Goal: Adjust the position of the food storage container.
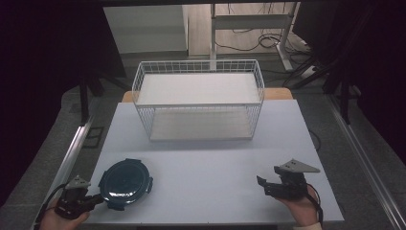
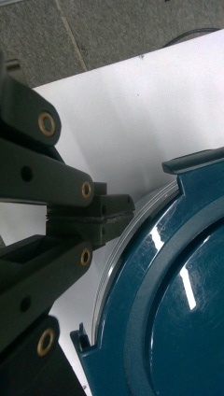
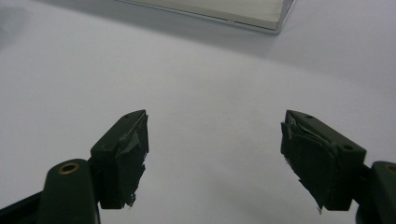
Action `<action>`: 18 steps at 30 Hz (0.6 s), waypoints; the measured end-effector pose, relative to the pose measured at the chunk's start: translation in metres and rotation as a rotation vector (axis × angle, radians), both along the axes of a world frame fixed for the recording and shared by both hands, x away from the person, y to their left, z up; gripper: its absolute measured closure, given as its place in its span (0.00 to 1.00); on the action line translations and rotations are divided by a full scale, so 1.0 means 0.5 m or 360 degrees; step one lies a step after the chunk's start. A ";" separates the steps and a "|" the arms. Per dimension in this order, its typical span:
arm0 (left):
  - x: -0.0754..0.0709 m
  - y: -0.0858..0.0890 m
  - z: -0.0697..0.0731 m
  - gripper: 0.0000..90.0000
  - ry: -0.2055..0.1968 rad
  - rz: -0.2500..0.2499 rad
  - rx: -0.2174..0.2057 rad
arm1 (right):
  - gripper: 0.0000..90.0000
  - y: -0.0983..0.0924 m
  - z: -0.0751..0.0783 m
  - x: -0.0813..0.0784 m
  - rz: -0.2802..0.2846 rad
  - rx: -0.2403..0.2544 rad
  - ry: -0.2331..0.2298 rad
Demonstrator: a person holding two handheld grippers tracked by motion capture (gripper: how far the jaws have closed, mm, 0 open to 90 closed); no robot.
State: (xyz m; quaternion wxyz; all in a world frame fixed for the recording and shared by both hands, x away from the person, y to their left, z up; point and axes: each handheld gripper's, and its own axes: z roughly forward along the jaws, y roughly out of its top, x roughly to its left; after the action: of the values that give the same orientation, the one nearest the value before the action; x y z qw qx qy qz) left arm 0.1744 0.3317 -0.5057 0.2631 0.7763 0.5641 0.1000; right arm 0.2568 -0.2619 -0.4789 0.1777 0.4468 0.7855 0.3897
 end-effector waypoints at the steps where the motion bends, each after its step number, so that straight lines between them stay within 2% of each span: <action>1: 0.001 -0.001 0.000 1.00 -0.0001 -0.0001 -0.0001 | 0.25 0.000 0.000 0.000 0.0000 0.0000 0.0000; 6: 0.012 -0.010 0.000 1.00 0.0007 -0.0017 -0.0029 | 0.25 0.001 0.000 0.000 0.0006 -0.0001 0.0001; 14: 0.041 -0.043 0.003 1.00 0.0022 -0.0054 -0.0001 | 0.25 0.001 -0.002 0.001 0.0008 -0.0006 0.0014; 18: 0.058 -0.061 0.005 1.00 0.0018 -0.0079 -0.0013 | 0.25 0.001 -0.003 0.001 0.0007 -0.0002 0.0019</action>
State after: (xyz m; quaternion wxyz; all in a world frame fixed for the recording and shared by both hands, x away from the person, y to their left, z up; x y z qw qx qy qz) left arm 0.2032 0.3012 -0.5034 0.2655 0.7895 0.5465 0.0868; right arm 0.2574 -0.2615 -0.4802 0.1725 0.4474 0.7877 0.3869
